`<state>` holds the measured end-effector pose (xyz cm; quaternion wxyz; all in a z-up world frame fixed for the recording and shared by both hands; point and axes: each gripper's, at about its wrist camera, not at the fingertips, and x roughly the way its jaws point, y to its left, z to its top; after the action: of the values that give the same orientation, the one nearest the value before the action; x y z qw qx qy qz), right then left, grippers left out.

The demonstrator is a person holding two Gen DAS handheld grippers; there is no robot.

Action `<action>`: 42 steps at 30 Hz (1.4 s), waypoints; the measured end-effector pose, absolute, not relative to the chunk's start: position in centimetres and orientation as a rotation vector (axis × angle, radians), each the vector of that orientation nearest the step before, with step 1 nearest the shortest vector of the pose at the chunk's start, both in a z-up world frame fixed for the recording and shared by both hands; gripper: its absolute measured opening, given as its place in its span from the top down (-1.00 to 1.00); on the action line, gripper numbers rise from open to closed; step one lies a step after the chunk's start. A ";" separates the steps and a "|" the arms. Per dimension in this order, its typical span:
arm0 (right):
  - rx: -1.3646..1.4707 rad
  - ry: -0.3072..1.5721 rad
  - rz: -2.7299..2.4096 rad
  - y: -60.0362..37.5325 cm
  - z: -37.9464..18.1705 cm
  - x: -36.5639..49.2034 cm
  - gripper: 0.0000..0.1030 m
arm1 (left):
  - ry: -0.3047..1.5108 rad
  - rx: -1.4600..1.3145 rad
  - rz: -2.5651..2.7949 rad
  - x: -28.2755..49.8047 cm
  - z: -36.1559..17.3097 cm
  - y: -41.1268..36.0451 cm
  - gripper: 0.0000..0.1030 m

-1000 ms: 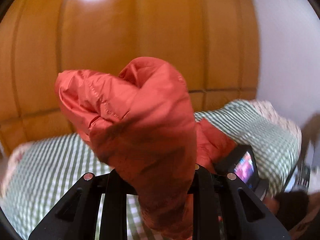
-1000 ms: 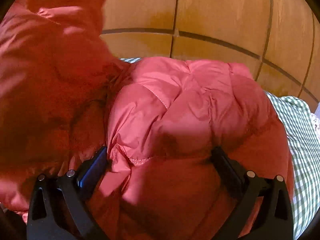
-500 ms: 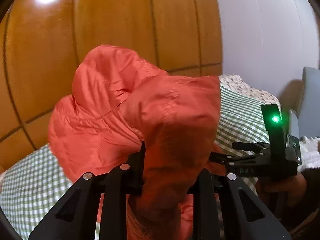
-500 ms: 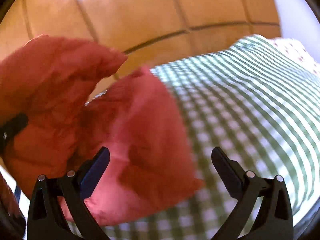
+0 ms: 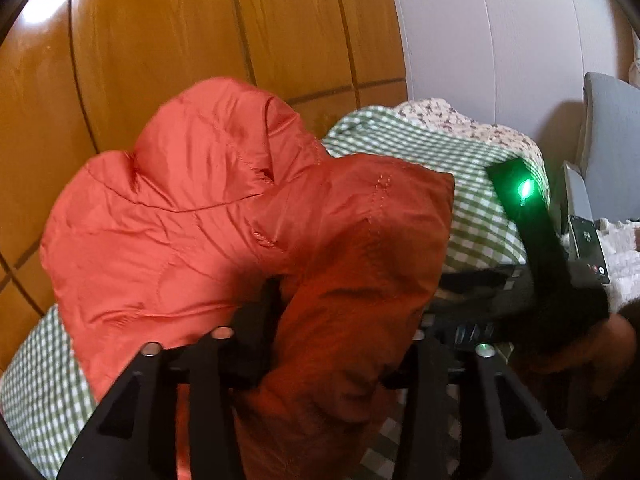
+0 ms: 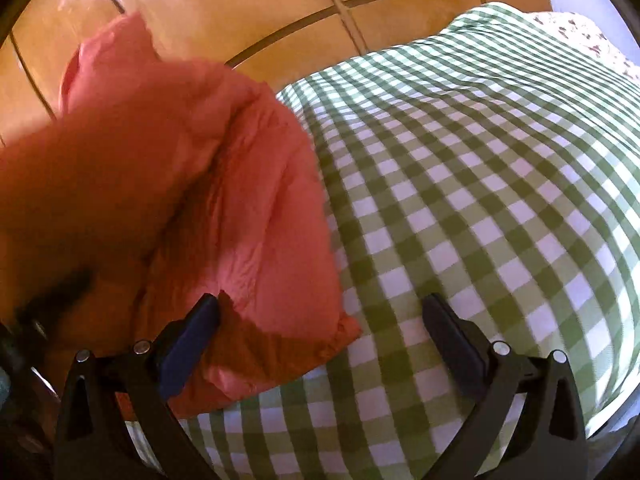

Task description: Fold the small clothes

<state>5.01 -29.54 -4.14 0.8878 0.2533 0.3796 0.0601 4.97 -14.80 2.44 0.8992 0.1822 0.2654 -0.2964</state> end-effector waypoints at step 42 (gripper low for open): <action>0.331 0.562 0.102 -26.8 1.3 13.3 -0.96 | 0.665 0.139 -0.280 19.8 9.3 -9.2 -0.55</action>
<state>13.28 -26.77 1.29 0.9460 0.1626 0.2761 0.0501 19.76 -9.22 9.34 0.9333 0.0681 0.3249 -0.1370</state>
